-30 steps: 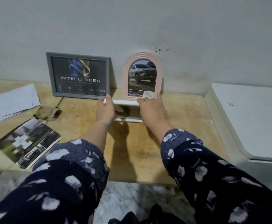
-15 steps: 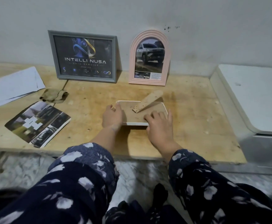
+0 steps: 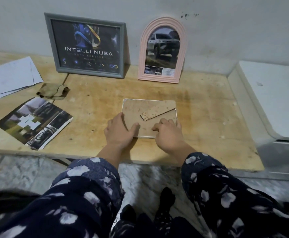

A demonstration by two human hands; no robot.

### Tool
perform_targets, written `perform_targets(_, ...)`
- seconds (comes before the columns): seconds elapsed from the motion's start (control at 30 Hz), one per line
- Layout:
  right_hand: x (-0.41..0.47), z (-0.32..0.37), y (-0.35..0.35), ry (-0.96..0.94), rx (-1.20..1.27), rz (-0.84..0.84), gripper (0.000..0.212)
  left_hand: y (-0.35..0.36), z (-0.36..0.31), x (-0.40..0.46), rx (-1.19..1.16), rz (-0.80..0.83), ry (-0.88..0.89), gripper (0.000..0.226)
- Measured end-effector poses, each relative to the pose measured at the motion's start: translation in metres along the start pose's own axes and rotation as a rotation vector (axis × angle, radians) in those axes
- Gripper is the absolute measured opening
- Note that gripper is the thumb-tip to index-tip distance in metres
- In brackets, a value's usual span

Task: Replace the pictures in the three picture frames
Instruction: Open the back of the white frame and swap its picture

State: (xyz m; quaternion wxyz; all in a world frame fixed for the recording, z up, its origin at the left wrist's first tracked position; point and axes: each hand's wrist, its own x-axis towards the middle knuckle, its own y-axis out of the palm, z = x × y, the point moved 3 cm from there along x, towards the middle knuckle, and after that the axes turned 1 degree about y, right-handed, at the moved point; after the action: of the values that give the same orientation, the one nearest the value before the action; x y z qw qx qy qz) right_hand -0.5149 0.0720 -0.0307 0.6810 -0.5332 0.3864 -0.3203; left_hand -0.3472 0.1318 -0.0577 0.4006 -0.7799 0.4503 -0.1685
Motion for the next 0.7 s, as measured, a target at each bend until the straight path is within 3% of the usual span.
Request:
perform_targets(0.17,0.039,0.015,-0.010,-0.036,-0.035,-0.076,0.029,0.005,0.017,-0.008,0.218,-0.004,0.172,0.100)
perform_targets(0.3,0.075,0.041,-0.009,-0.135,0.009,-0.070,0.037,0.011,0.031,-0.008,0.355,0.002,0.294,0.113)
perform_targets(0.43,0.104,0.060,-0.005,-0.184,0.036,0.043,0.053,0.015,0.035,-0.005,0.435,0.030,0.267,0.116)
perform_targets(0.7,0.142,0.076,-0.007,-0.195,-0.072,0.130,0.051,0.013,0.032,0.000,0.488,0.053,0.195,0.117)
